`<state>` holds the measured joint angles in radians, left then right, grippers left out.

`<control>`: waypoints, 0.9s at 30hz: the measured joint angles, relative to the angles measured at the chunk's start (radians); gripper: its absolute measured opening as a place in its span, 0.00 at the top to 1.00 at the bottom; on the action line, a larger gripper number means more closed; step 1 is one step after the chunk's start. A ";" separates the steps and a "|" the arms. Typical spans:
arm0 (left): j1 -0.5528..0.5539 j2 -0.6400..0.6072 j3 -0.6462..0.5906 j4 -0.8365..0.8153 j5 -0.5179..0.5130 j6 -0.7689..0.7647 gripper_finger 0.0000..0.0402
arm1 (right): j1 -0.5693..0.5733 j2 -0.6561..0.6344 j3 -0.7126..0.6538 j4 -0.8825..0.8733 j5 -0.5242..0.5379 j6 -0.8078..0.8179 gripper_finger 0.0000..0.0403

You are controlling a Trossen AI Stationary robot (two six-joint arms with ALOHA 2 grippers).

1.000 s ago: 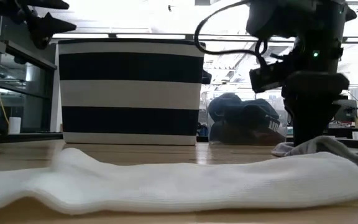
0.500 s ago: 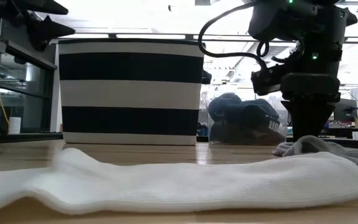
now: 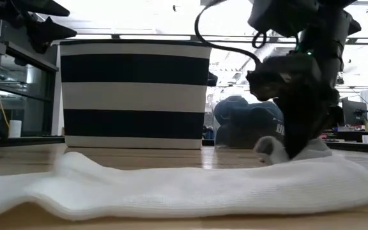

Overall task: Pick & Place Cloths
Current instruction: Put the gray sock into the light blue bin

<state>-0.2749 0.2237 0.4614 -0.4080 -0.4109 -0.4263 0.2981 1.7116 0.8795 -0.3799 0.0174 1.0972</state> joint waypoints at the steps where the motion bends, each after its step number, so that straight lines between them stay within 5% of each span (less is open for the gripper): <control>1: 0.000 0.000 0.000 0.000 0.001 -0.002 0.43 | 0.000 0.001 0.000 0.034 -0.009 0.013 0.98; 9: 0.000 0.001 0.000 0.014 0.061 -0.004 0.43 | 0.001 0.003 -0.001 0.445 -0.017 0.048 0.99; 19: 0.000 0.035 0.002 0.182 0.114 0.102 0.43 | 0.000 0.001 0.000 0.891 0.294 -0.110 0.99; 27: 0.000 0.195 0.002 0.366 0.125 0.168 0.43 | -0.030 -0.001 0.001 1.117 0.443 -0.233 0.99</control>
<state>-0.2752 0.4192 0.4633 -0.0422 -0.2859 -0.2584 0.2680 1.7111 0.8803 0.7368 0.4602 0.8641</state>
